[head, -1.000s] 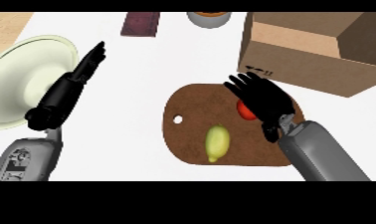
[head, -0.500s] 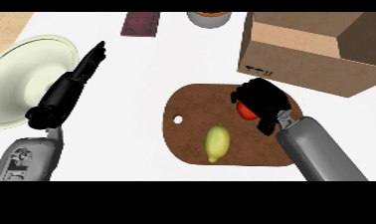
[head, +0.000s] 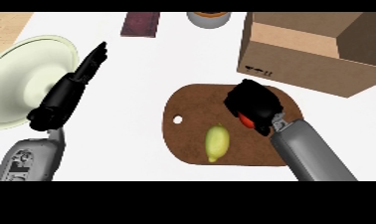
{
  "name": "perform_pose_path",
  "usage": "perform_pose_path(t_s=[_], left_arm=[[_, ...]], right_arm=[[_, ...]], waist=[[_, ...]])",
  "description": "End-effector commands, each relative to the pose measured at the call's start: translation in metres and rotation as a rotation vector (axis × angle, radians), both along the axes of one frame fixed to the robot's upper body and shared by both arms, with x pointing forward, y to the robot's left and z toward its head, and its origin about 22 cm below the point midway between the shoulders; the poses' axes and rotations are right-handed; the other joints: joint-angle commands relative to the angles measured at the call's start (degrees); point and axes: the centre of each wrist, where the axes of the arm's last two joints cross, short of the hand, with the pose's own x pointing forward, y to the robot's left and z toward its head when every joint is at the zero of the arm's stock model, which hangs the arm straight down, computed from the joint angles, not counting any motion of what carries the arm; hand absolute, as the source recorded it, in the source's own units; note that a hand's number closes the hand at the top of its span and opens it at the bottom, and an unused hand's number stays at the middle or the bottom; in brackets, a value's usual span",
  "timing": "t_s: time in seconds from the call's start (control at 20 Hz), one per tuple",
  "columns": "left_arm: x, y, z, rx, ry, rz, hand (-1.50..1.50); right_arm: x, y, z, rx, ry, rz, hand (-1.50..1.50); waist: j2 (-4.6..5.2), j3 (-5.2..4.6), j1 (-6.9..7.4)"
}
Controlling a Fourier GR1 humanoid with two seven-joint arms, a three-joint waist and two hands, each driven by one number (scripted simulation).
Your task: Pick the tomato from the cutting board and place it in the cardboard box
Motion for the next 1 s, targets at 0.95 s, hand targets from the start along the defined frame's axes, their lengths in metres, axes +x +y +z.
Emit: perform_pose_path(t_s=[0.95], left_arm=[[-0.002,0.002,-0.002,-0.014,0.016,-0.002,0.0]], right_arm=[[-0.033,-0.01,0.123,0.608,-0.224,0.128,1.5]], waist=[[0.01,0.16,-0.62]])
